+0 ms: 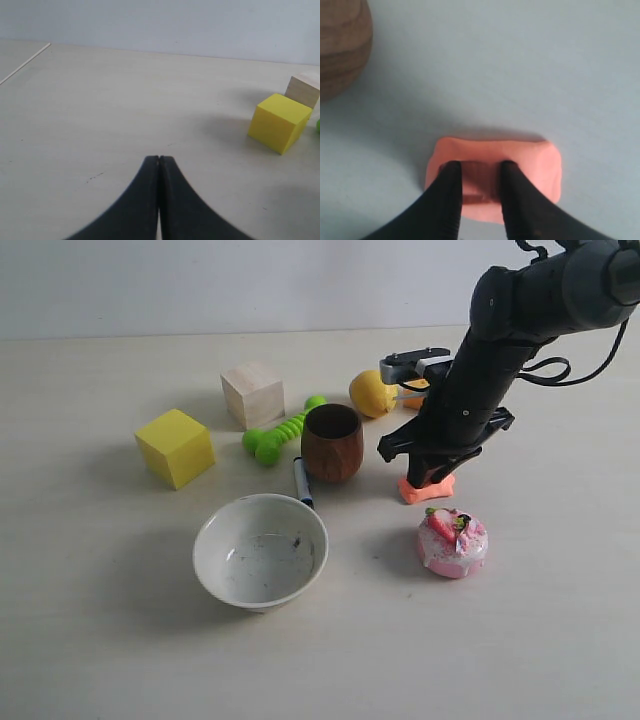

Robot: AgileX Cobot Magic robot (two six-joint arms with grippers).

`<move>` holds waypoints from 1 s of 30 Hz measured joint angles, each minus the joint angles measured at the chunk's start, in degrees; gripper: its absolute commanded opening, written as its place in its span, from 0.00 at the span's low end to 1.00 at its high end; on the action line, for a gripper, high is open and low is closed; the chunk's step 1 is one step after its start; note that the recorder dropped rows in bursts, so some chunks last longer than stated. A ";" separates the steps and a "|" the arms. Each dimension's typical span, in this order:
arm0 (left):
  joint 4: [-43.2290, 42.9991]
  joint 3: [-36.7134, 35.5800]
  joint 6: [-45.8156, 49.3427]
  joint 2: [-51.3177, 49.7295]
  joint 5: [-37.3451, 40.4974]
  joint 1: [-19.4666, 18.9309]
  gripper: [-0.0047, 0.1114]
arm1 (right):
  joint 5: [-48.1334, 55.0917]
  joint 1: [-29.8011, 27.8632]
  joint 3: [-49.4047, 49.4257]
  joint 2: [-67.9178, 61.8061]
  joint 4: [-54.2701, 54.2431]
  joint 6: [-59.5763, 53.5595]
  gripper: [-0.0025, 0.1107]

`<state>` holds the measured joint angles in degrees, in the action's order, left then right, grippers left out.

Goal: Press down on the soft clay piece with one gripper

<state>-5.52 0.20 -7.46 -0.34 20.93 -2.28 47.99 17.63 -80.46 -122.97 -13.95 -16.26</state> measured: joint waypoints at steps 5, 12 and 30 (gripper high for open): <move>0.00 0.00 0.00 0.00 0.00 0.00 0.04 | -0.55 0.13 0.00 0.00 0.00 0.11 0.26; 0.00 0.00 0.00 0.00 0.00 0.00 0.04 | -3.41 0.13 0.00 0.00 -0.10 0.11 0.24; 0.00 0.00 0.00 0.00 0.00 0.00 0.04 | -4.82 0.26 0.00 0.53 -0.23 0.11 0.14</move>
<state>-5.52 0.20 -7.46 -0.34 20.93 -2.28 43.17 17.89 -80.46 -122.44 -14.19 -16.14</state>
